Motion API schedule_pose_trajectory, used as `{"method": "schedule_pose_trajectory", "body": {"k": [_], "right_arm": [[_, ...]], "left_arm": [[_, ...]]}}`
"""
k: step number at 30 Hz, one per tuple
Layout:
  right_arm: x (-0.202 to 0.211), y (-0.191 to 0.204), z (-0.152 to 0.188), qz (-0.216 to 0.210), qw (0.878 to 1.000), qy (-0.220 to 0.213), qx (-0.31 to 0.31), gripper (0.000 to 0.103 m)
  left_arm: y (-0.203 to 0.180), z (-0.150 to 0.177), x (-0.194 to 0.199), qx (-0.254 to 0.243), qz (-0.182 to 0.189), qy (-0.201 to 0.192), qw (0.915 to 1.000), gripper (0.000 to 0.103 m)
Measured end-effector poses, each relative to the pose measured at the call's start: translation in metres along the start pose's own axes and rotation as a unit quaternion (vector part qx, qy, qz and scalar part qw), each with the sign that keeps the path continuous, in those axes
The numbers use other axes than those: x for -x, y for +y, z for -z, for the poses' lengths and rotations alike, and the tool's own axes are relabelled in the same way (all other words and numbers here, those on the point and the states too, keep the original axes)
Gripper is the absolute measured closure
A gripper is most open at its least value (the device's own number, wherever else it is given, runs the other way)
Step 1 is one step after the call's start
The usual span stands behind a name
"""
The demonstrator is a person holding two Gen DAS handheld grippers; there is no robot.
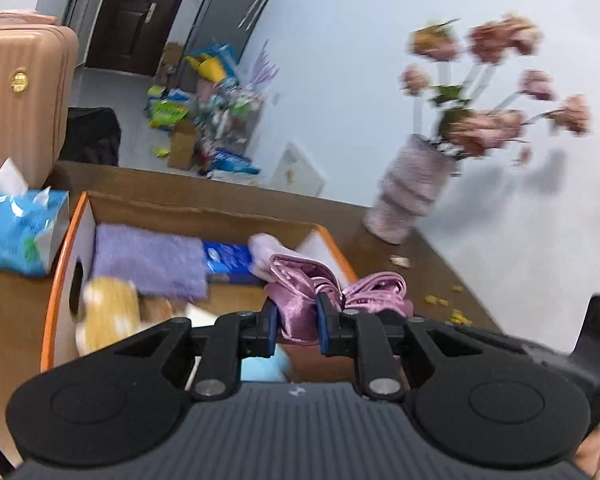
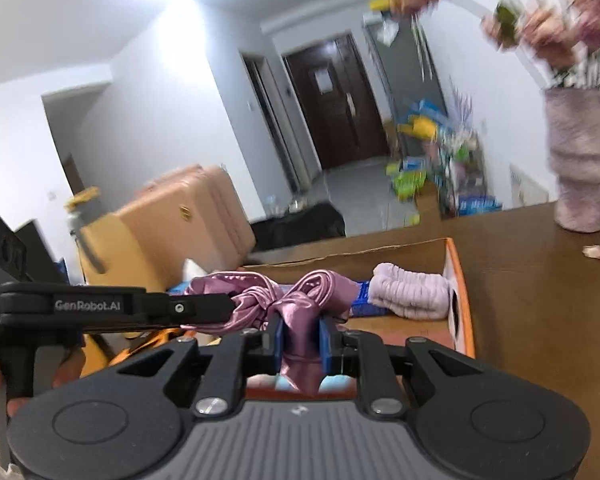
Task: Organize soft objects
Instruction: 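Carry the pink bow scrunchie with both tools over the box, then open both tools to drop the bow scrunchie into the box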
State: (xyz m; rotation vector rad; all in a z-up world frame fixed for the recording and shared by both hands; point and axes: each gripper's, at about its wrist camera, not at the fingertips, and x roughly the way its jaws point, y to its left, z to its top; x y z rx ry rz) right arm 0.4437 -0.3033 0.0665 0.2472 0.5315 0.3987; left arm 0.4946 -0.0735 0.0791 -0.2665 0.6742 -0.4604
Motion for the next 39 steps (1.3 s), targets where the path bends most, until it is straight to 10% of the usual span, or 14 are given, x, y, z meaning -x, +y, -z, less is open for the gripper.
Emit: {"method": "schedule_pose_trajectory", "body": {"k": [8, 16, 19, 39], "right_arm": [[-0.142, -0.045, -0.037, 0.018, 0.993, 0.115, -0.015, 0.086], [-0.195, -0.028, -0.005, 0.019, 0.981, 0.190, 0.023, 0.080], [-0.200, -0.024, -0.006, 0.018, 0.980, 0.197, 0.018, 0.077], [0.028, 0.019, -0.068, 0.089, 0.992, 0.050, 0.068, 0.045]], "left_arm": [[0.058, -0.023, -0.105, 0.039, -0.059, 0.073, 0.9948, 0.084], [0.083, -0.007, -0.111, 0.009, -0.113, 0.101, 0.9883, 0.080], [0.085, -0.005, -0.111, 0.017, -0.124, 0.106, 0.9865, 0.065], [0.031, -0.025, 0.111, -0.029, -0.143, -0.036, 0.9886, 0.051]]}}
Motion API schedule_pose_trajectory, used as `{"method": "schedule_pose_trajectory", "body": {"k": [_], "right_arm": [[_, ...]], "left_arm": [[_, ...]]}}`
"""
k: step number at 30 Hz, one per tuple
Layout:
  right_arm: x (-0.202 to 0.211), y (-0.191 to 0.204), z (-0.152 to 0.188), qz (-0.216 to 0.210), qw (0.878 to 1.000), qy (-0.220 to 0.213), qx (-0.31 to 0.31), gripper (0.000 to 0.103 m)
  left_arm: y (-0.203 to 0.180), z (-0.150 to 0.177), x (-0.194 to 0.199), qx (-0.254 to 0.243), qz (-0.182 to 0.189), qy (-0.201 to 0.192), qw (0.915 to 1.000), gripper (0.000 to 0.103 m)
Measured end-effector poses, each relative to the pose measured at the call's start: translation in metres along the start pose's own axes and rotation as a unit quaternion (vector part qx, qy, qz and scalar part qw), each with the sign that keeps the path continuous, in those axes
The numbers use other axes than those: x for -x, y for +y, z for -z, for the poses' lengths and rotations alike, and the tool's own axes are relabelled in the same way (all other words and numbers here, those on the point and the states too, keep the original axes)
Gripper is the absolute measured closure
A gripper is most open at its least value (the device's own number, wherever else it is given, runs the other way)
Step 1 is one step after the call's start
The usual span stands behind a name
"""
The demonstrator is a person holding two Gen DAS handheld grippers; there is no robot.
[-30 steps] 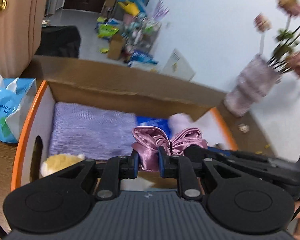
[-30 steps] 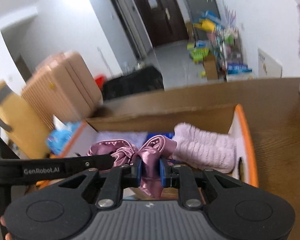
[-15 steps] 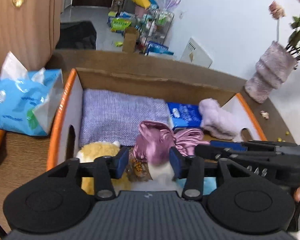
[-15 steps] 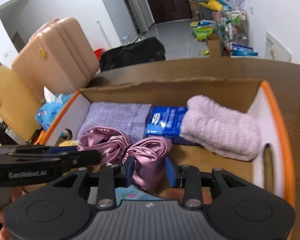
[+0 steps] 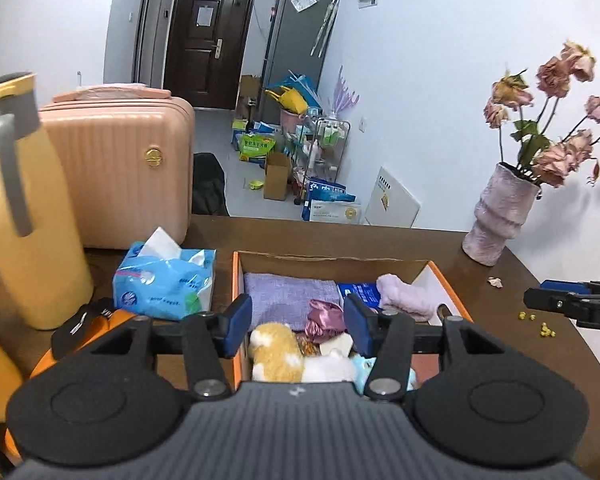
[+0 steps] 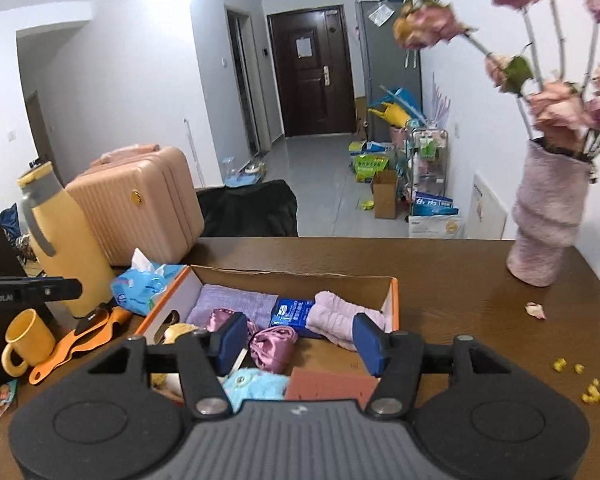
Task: Organize soft objects
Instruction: 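Open both tools to drop the bow scrunchie into the box, then move both open tools toward the pale iridescent mesh scrunchie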
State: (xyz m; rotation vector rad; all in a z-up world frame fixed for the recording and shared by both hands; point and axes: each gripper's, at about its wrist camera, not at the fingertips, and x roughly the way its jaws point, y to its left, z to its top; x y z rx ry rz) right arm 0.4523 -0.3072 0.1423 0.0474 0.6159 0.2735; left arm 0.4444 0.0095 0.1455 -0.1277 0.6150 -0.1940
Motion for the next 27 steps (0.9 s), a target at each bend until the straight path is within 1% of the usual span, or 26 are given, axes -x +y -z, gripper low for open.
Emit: {"method": "schedule_pose_trajectory", "body": {"k": [3, 4, 6, 8, 9, 11, 12, 15, 16, 17, 18, 20, 22, 23, 24, 27], "right_arm": [[0.021, 0.006, 0.006, 0.000, 1.000, -0.007, -0.005, 0.045], [0.028, 0.009, 0.008, 0.000, 1.000, -0.011, -0.004, 0.045], [0.044, 0.018, 0.015, -0.001, 1.000, -0.025, 0.001, 0.045], [0.059, 0.026, 0.027, 0.001, 0.999, -0.042, 0.007, 0.045], [0.066, 0.031, 0.035, 0.004, 0.999, -0.051, 0.010, 0.045], [0.081, 0.041, 0.059, 0.007, 0.997, -0.075, 0.015, 0.039], [0.089, 0.047, 0.074, 0.009, 0.996, -0.086, 0.022, 0.038], [0.109, 0.063, 0.123, 0.017, 0.993, -0.109, 0.038, 0.037], [0.115, 0.068, 0.140, 0.015, 0.993, -0.113, 0.039, 0.036], [0.119, 0.071, 0.156, 0.010, 0.993, -0.113, 0.034, 0.034], [0.123, 0.074, 0.172, 0.003, 0.994, -0.108, 0.027, 0.034], [0.127, 0.077, 0.205, -0.023, 0.995, -0.092, -0.005, 0.034], [0.127, 0.078, 0.228, -0.043, 0.996, -0.075, -0.035, 0.034], [0.124, 0.079, 0.236, -0.052, 0.995, -0.063, -0.048, 0.034], [0.120, 0.081, 0.241, -0.056, 0.996, -0.050, -0.047, 0.034], [0.114, 0.090, 0.243, -0.044, 0.998, -0.040, -0.032, 0.034]], "left_arm": [[-0.006, 0.007, 0.021, -0.006, 0.005, -0.007, 0.9999, 0.050], [-0.008, 0.011, 0.029, -0.011, 0.004, -0.013, 0.9998, 0.049], [-0.007, 0.020, 0.044, -0.024, 0.001, -0.028, 0.9993, 0.043], [-0.007, 0.037, 0.060, -0.042, -0.011, -0.045, 0.9980, 0.033], [-0.006, 0.050, 0.069, -0.049, -0.016, -0.055, 0.9971, 0.031], [-0.005, 0.081, 0.087, -0.071, -0.017, -0.077, 0.9944, 0.025], [-0.004, 0.095, 0.093, -0.077, -0.014, -0.084, 0.9934, 0.022], [0.005, 0.148, 0.116, -0.064, -0.002, -0.097, 0.9932, 0.018], [0.009, 0.168, 0.122, -0.057, 0.002, -0.095, 0.9938, 0.017], [0.013, 0.183, 0.125, -0.049, 0.003, -0.090, 0.9947, 0.016], [0.017, 0.198, 0.127, -0.042, 0.002, -0.079, 0.9960, 0.016], [0.023, 0.221, 0.129, -0.031, -0.006, -0.058, 0.9978, 0.016], [0.028, 0.231, 0.124, -0.029, -0.014, -0.029, 0.9991, 0.017], [0.030, 0.232, 0.123, -0.030, -0.018, -0.025, 0.9990, 0.017], [0.031, 0.233, 0.122, -0.029, -0.020, -0.026, 0.9991, 0.017], [0.033, 0.228, 0.114, -0.016, -0.024, -0.028, 0.9992, 0.019]]}}
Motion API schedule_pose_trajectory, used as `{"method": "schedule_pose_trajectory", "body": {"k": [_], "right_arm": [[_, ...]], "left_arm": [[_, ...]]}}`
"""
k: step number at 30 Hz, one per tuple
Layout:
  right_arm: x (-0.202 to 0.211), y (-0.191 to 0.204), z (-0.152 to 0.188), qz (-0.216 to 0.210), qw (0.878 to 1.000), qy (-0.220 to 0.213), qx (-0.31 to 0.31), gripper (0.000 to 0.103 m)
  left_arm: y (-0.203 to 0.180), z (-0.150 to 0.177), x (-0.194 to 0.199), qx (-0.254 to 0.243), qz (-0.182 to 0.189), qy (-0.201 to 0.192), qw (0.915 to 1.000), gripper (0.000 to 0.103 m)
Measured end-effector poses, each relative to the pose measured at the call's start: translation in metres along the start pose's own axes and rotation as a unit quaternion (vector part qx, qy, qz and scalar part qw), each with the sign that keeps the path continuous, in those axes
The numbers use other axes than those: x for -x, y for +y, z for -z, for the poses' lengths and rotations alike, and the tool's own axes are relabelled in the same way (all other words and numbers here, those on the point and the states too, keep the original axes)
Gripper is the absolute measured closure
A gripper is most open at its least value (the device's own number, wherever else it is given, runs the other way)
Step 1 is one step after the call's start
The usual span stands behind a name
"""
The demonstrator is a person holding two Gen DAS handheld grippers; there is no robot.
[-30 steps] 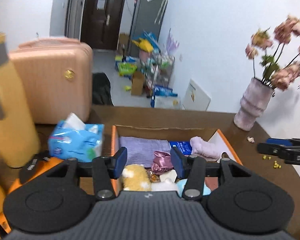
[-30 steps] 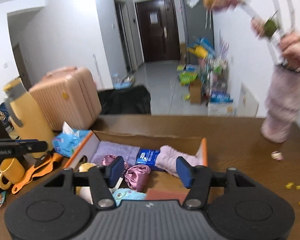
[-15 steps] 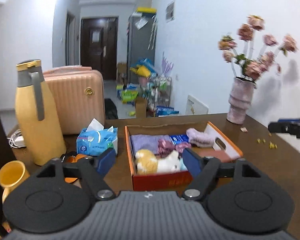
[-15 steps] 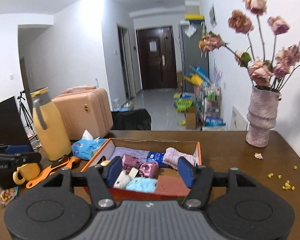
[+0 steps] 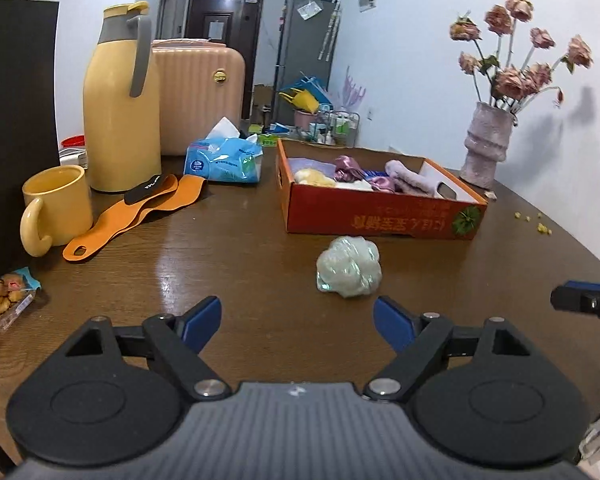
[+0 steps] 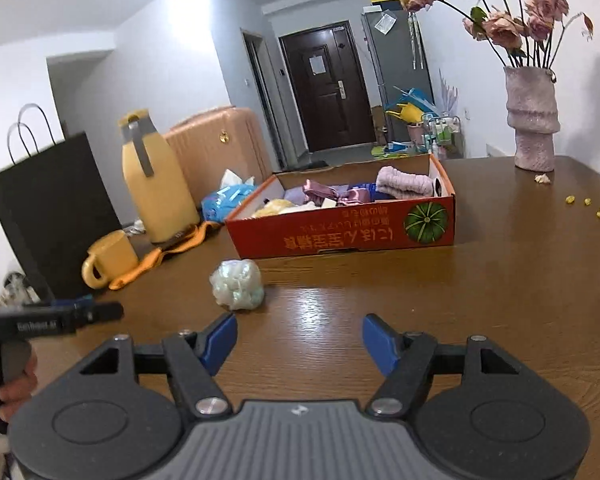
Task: Organize soft objects
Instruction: 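Move both open tools toward the pale iridescent mesh scrunchie, then close both tools on the mesh scrunchie and lift it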
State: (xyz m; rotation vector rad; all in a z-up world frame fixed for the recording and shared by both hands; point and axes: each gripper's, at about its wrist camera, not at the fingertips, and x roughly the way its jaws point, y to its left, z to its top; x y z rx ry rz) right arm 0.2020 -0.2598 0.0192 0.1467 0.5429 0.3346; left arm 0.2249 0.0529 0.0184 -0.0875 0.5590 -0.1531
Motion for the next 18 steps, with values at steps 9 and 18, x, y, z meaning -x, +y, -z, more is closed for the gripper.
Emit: {"method": "schedule_pose_trajectory", "body": {"k": [9, 18], "right_arm": [[-0.059, 0.004, -0.014, -0.039, 0.999, 0.014, -0.028, 0.044], [-0.165, -0.007, -0.038, -0.101, 0.983, 0.053, -0.142, 0.057]], "left_arm": [[0.011, -0.022, -0.051, 0.070, 0.040, 0.009, 0.9967, 0.032], [0.021, -0.038, -0.125, 0.129, 0.134, 0.054, 0.9811, 0.050]]}}
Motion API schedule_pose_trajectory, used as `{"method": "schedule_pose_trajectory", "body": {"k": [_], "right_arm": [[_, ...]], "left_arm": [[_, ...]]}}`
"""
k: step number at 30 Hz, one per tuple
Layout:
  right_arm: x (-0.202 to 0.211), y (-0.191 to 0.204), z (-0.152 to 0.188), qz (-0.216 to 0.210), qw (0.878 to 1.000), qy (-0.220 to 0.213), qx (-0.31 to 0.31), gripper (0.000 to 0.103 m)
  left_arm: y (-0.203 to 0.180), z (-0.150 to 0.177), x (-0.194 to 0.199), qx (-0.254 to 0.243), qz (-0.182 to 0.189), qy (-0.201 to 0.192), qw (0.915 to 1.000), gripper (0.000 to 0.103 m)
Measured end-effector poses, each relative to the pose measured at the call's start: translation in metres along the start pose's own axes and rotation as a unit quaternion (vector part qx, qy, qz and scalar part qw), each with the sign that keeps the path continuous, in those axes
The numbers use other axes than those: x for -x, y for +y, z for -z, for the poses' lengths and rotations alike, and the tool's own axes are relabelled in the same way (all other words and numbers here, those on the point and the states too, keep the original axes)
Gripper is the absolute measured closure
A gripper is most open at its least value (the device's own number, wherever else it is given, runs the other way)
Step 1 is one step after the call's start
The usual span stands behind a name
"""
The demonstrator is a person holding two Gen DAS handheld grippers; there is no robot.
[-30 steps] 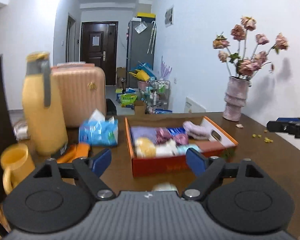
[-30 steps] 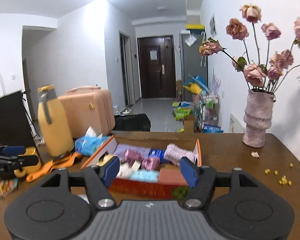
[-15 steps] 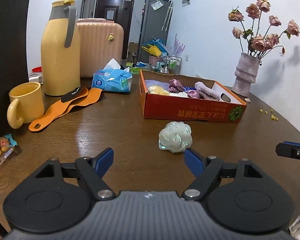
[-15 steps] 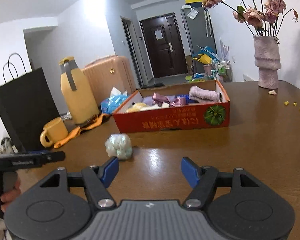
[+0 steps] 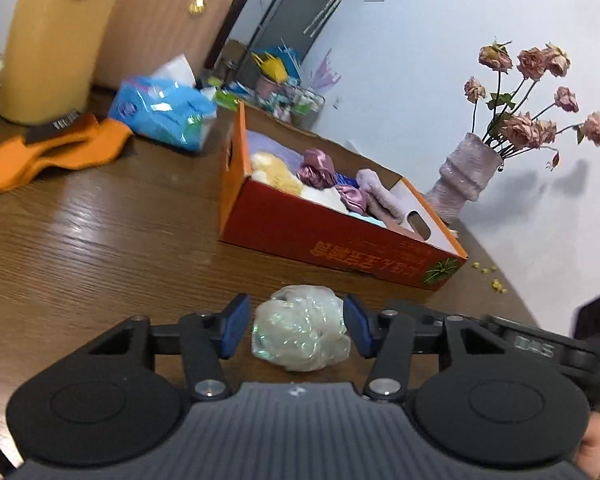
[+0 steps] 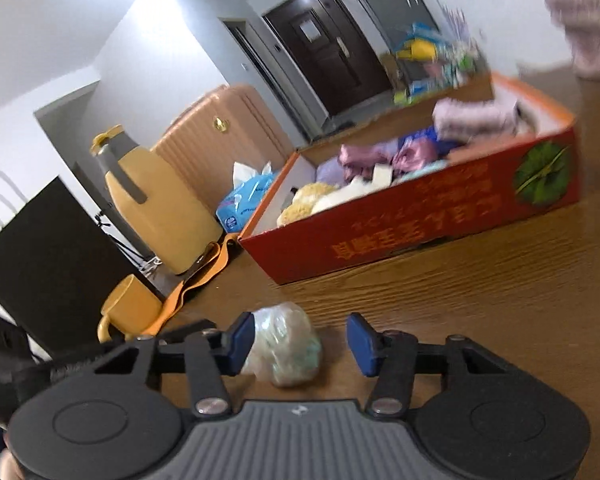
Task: Organize soft objects
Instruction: 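Close both tools on the mesh scrunchie and lift it, then carry the mesh scrunchie with both tools over the box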
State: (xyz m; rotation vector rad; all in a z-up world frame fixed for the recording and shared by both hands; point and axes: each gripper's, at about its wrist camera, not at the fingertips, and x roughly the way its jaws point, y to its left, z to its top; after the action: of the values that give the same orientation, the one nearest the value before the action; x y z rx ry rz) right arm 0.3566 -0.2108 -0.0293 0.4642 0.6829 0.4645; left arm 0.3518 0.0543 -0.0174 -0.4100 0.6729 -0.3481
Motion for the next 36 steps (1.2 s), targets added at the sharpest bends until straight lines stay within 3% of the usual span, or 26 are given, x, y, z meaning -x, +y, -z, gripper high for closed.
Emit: {"method": "schedule_pose_trajectory", "body": {"k": [3, 7, 11, 17, 22, 26, 30, 33, 36], "right_arm": [[-0.028, -0.003, -0.005, -0.016, 0.999, 0.017, -0.028, 0.061], [-0.052, -0.009, -0.005, -0.036, 0.997, 0.043, -0.056, 0.084], [-0.053, -0.015, -0.002, -0.052, 0.995, 0.047, -0.073, 0.093], [-0.009, -0.015, 0.006, -0.025, 0.999, 0.028, -0.039, 0.095], [0.042, -0.035, 0.025, 0.009, 0.998, 0.007, -0.055, 0.095], [0.068, -0.060, 0.036, 0.012, 0.995, -0.011, -0.096, 0.095], [0.078, -0.073, 0.042, 0.014, 0.994, -0.021, -0.107, 0.095], [0.081, -0.076, 0.045, 0.016, 0.994, -0.025, -0.105, 0.095], [0.083, -0.078, 0.046, 0.017, 0.994, -0.026, -0.107, 0.096]], "left_arm": [[0.008, 0.000, -0.016, 0.009, 0.004, 0.015, 0.9998, 0.053], [0.023, 0.002, -0.029, 0.043, 0.046, 0.037, 0.9973, 0.076], [0.030, 0.006, -0.032, 0.074, 0.069, 0.043, 0.9939, 0.084], [-0.004, 0.024, -0.025, 0.053, 0.099, 0.057, 0.9920, 0.087], [-0.032, 0.042, -0.017, 0.032, 0.115, 0.058, 0.9912, 0.086], [-0.032, 0.051, -0.023, 0.038, 0.106, 0.086, 0.9900, 0.066], [-0.037, 0.060, -0.037, 0.066, 0.130, 0.131, 0.9805, 0.064], [-0.044, 0.063, -0.043, 0.070, 0.132, 0.134, 0.9796, 0.066], [-0.047, 0.064, -0.046, 0.072, 0.148, 0.137, 0.9768, 0.084]]}}
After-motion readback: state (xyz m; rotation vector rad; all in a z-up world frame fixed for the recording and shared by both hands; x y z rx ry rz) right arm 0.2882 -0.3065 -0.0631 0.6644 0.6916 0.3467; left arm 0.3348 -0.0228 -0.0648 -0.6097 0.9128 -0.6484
